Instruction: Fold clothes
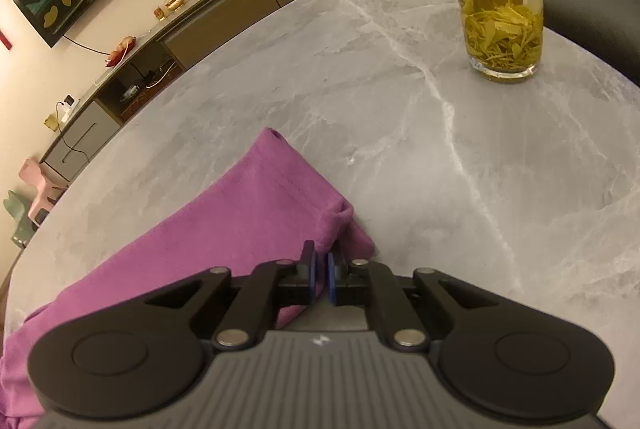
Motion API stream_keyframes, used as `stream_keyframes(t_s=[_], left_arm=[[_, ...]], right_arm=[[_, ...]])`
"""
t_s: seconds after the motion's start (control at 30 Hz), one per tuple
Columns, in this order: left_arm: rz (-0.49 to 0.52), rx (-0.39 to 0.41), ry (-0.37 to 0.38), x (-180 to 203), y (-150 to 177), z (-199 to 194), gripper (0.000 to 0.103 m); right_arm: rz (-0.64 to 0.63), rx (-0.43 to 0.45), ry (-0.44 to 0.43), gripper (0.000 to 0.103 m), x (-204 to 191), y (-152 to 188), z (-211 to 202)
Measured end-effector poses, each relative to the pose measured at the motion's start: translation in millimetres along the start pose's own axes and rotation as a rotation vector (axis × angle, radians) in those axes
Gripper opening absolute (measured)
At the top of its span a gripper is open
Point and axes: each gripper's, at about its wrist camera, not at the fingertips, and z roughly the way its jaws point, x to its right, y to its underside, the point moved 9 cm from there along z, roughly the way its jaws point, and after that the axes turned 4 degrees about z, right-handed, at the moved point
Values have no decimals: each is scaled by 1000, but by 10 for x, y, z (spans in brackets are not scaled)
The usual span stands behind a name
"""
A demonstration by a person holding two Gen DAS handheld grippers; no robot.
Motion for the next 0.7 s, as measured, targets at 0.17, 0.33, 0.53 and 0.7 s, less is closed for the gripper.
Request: stream_keyframes(t_s=[0.17,0.33,0.53,0.7], left_arm=[[-104,52,-99,67,-108,-68,65],[-167,145,-179,203,-236,-287,65],[-239,-57,-274,244,-82,298,68],[-205,-85,-354,218,-367,844,0]], right_arm=[[-14,7,14,8,-26,19,-5],[-41,10,9,10,-39,25,8],[-68,15,-7,11,-72,8,35],[-126,20,10,10,-108,30,29]])
